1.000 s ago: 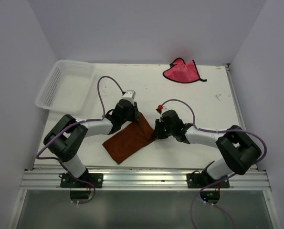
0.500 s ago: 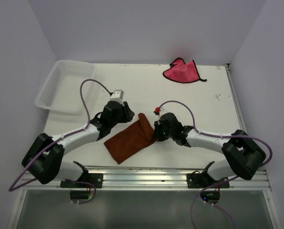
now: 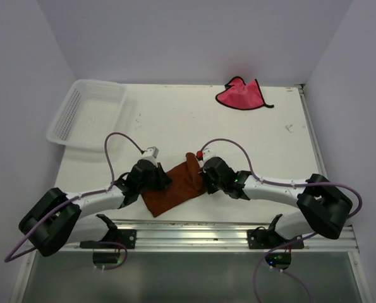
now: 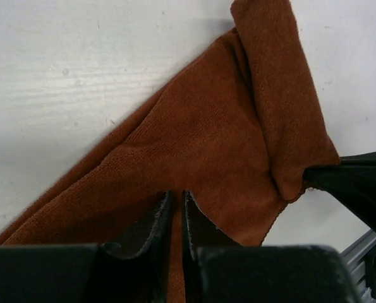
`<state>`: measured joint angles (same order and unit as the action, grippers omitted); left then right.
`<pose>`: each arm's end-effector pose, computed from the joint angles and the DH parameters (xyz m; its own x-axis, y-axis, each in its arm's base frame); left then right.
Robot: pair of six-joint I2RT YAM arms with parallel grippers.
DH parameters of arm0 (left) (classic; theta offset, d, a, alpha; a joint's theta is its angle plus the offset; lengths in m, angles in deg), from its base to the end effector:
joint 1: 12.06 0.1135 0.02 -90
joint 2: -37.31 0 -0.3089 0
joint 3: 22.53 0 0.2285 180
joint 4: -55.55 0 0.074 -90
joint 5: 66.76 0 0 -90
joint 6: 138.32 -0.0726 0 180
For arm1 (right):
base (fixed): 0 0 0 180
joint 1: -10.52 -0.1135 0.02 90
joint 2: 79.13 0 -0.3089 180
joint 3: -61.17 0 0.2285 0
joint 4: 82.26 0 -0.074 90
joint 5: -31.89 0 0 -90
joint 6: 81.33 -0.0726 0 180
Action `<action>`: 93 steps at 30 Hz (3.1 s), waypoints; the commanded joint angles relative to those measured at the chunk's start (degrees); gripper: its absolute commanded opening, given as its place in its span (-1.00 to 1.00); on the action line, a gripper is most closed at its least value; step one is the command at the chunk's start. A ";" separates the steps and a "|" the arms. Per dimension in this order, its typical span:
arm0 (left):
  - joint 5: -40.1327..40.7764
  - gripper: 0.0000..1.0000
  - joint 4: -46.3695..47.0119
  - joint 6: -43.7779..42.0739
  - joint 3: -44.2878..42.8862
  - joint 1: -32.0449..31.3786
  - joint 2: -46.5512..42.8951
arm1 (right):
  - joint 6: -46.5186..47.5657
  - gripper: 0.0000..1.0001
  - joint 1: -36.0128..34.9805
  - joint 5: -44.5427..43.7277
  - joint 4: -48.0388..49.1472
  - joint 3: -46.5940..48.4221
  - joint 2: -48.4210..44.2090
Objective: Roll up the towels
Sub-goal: Roll the towel
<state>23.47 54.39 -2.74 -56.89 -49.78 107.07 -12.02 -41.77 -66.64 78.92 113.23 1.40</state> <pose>0.1719 -0.1326 0.1836 -0.7649 -0.3113 -0.5639 0.0899 0.8153 -0.5720 0.1730 0.2062 0.2021 -0.6751 -0.3020 -0.6730 -0.5155 0.8457 0.1377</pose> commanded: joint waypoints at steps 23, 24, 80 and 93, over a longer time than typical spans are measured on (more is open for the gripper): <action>8.21 -0.93 -3.78 -2.43 -7.23 0.27 7.06 | 7.33 -1.00 -16.35 -25.82 -11.26 7.10 2.96; 7.95 -0.93 -3.69 -2.60 -7.32 0.45 6.97 | 7.42 -1.00 -17.22 -26.70 -11.43 7.80 3.49; -22.37 -1.00 5.97 -21.05 -24.28 9.25 10.66 | 15.94 -1.00 -27.60 -42.44 -32.97 37.95 39.70; -24.32 -1.00 14.06 -18.25 -20.59 5.28 22.26 | 15.94 -1.00 -27.60 -41.56 -34.55 38.39 41.46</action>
<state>-0.18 62.98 -21.34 -78.79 -44.31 128.36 4.29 -69.09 -111.21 44.58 150.63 40.81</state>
